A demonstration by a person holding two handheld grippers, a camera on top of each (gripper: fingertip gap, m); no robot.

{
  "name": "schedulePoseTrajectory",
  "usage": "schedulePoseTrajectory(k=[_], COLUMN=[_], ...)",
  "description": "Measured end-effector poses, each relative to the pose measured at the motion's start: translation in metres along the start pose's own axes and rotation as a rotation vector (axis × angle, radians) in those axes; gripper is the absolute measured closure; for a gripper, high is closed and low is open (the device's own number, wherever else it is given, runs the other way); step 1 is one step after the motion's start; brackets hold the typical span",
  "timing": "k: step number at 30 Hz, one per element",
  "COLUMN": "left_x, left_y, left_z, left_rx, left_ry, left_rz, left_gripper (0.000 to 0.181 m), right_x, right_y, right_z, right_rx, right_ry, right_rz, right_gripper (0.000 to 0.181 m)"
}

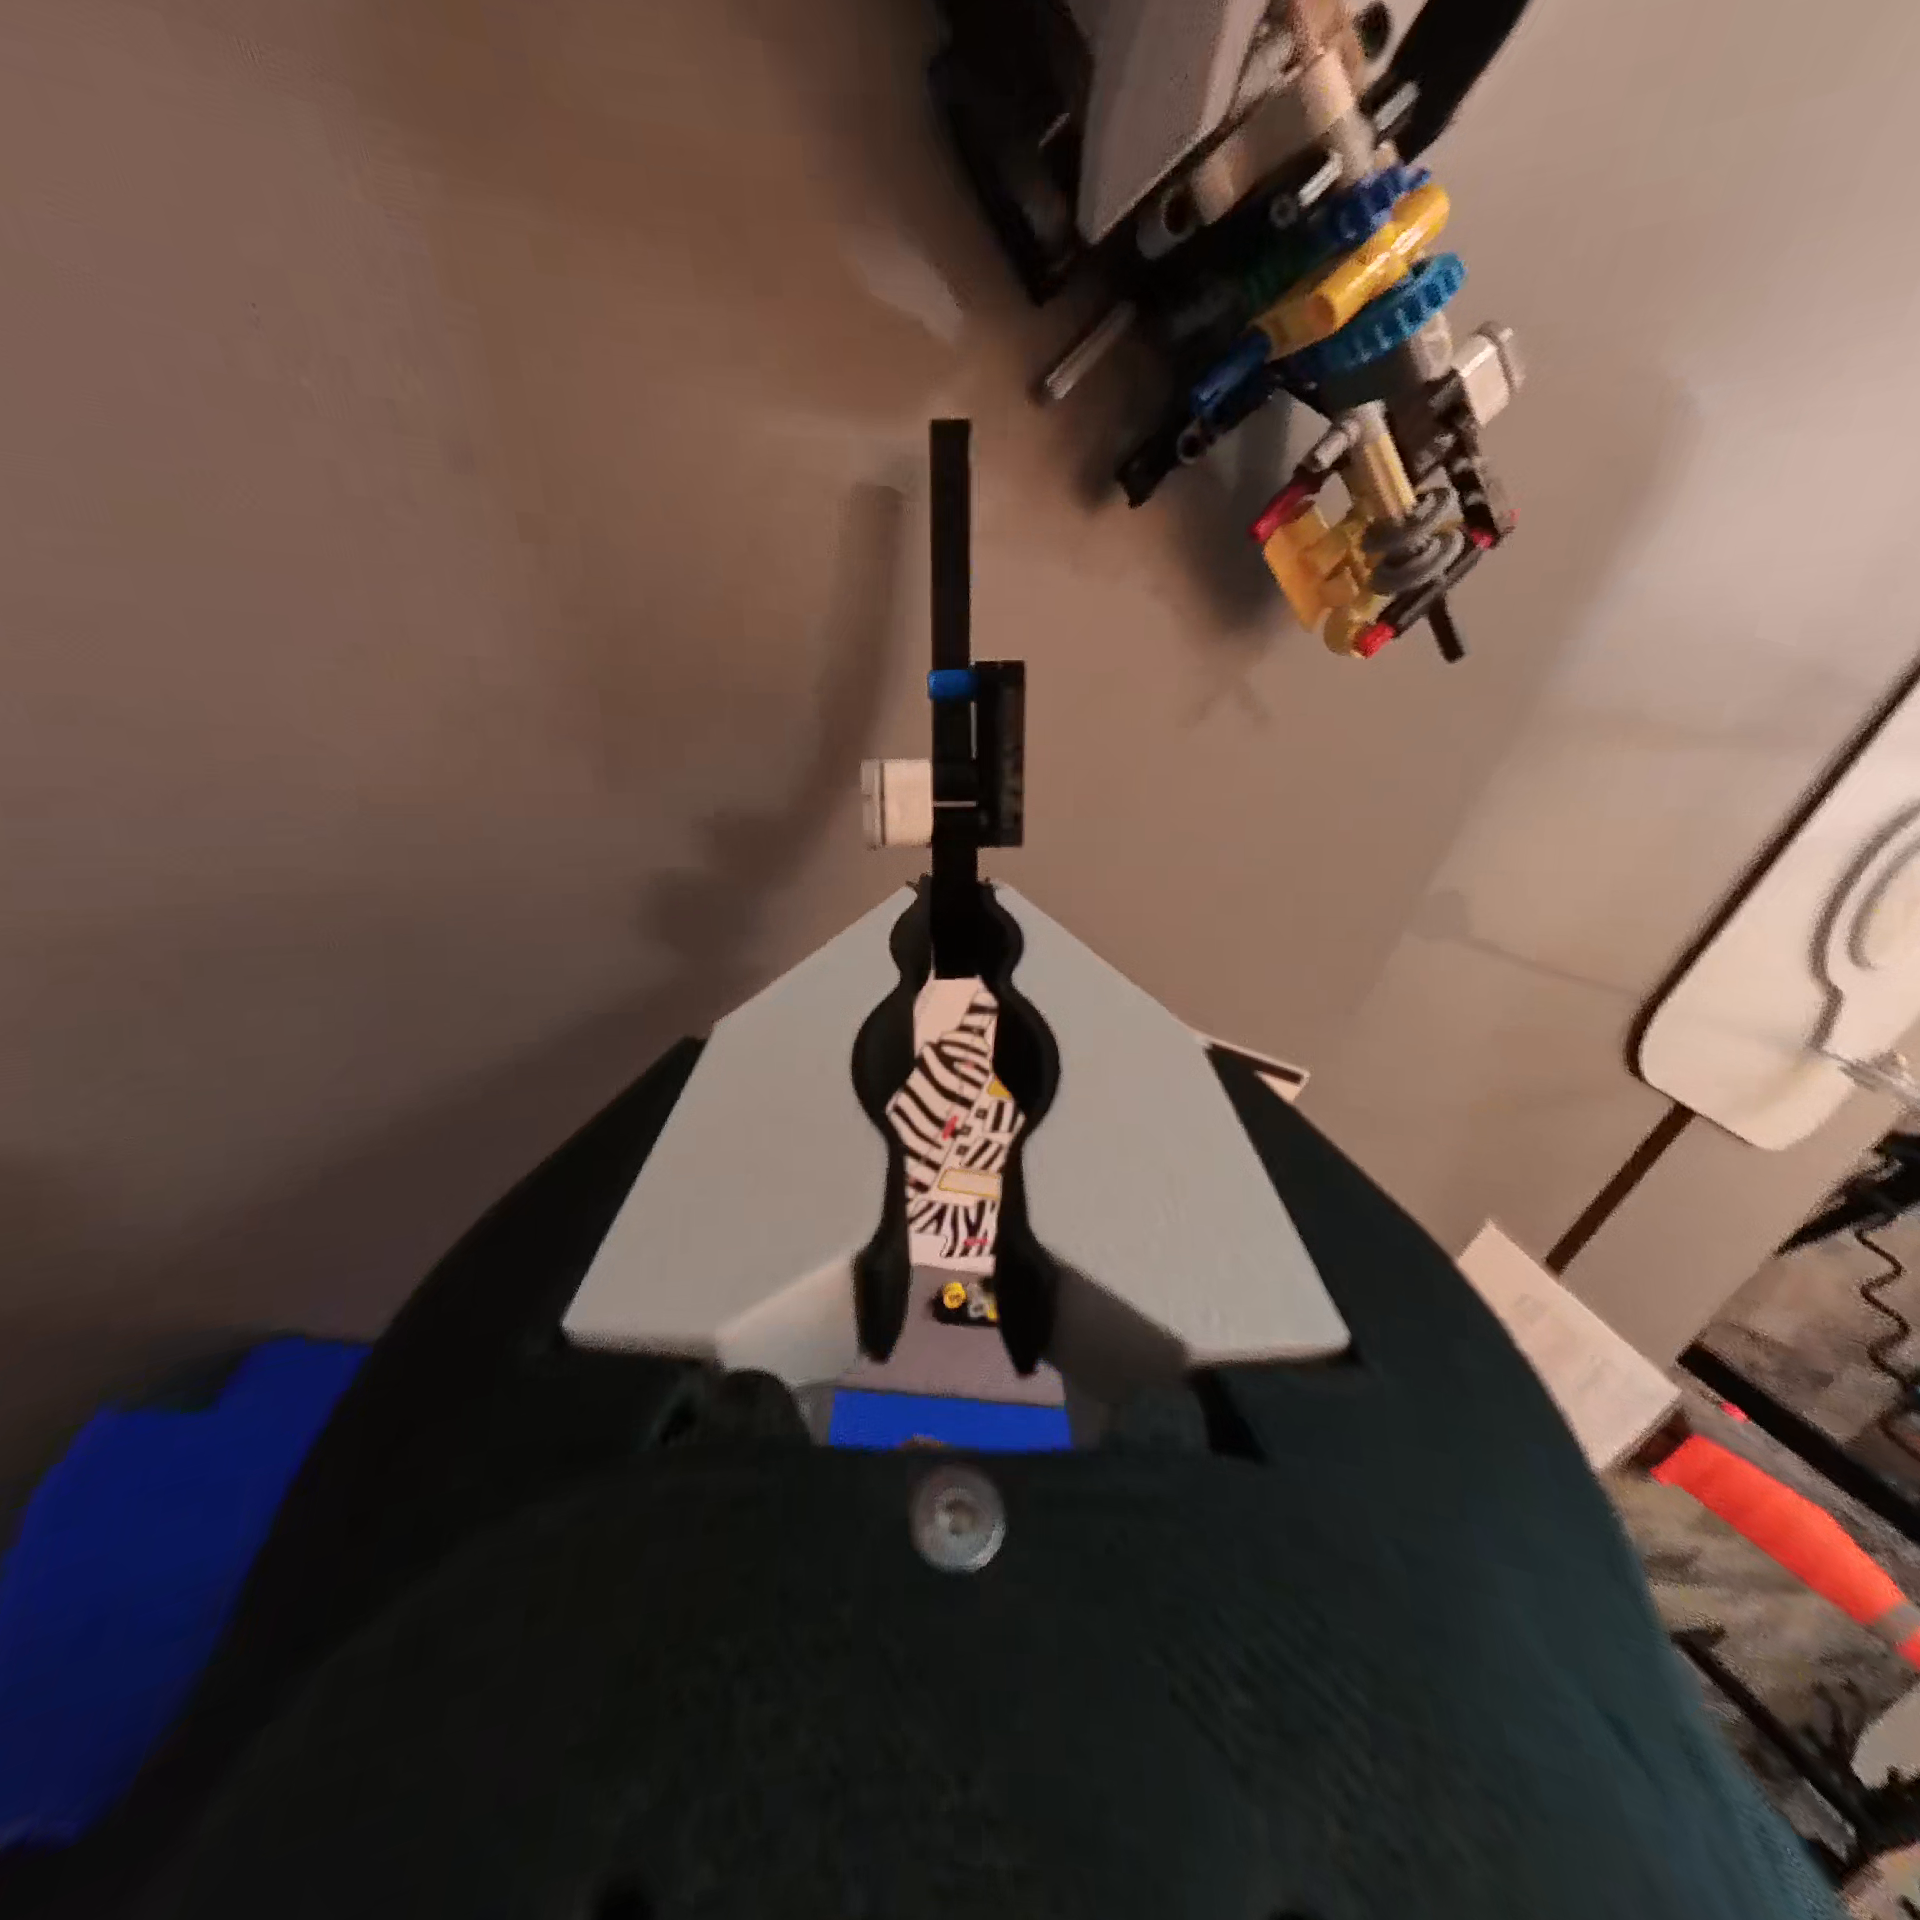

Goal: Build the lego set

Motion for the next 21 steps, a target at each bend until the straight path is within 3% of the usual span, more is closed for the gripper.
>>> schedulePoseTrajectory(k=[3,11,14,17,21], left_x=[-0.002,-0.006,-0.005,-0.009,-0.012], left_y=[0.001,0.003,0.004,0.000,-0.006], left_z=[-0.006,0.002,0.006,0.009,0.013], left_rx=[0.086,0.382,0.482,0.543,0.500], left_ry=[0.013,0.350,0.389,0.359,0.350], left_rz=[-0.029,-0.189,-0.218,-0.189,-0.121], left_gripper=[0.129,0.131,0.130,0.130,0.122], right_x=[0.001,-0.004,-0.009,-0.014,-0.018], right_y=[0.007,0.015,0.018,0.018,0.019], right_z=[0.003,0.005,-0.002,-0.007,-0.008], right_rx=[-0.054,-0.133,-0.159,-0.174,-0.175], right_ry=[-0.003,0.064,0.067,0.058,0.058], right_rz=[0.014,0.081,0.072,0.062,0.060], right_gripper=[0.175,0.175,0.175,0.175,0.175])
Point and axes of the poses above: each gripper's, where its closed fingertips meet, y out along the fingers, x out of its underside, z = x × y across the jaws, the point moved 6 cm from there along -y, back along the fingers, and after that the axes turned 10 degrees about z, right-handed, at the moved point
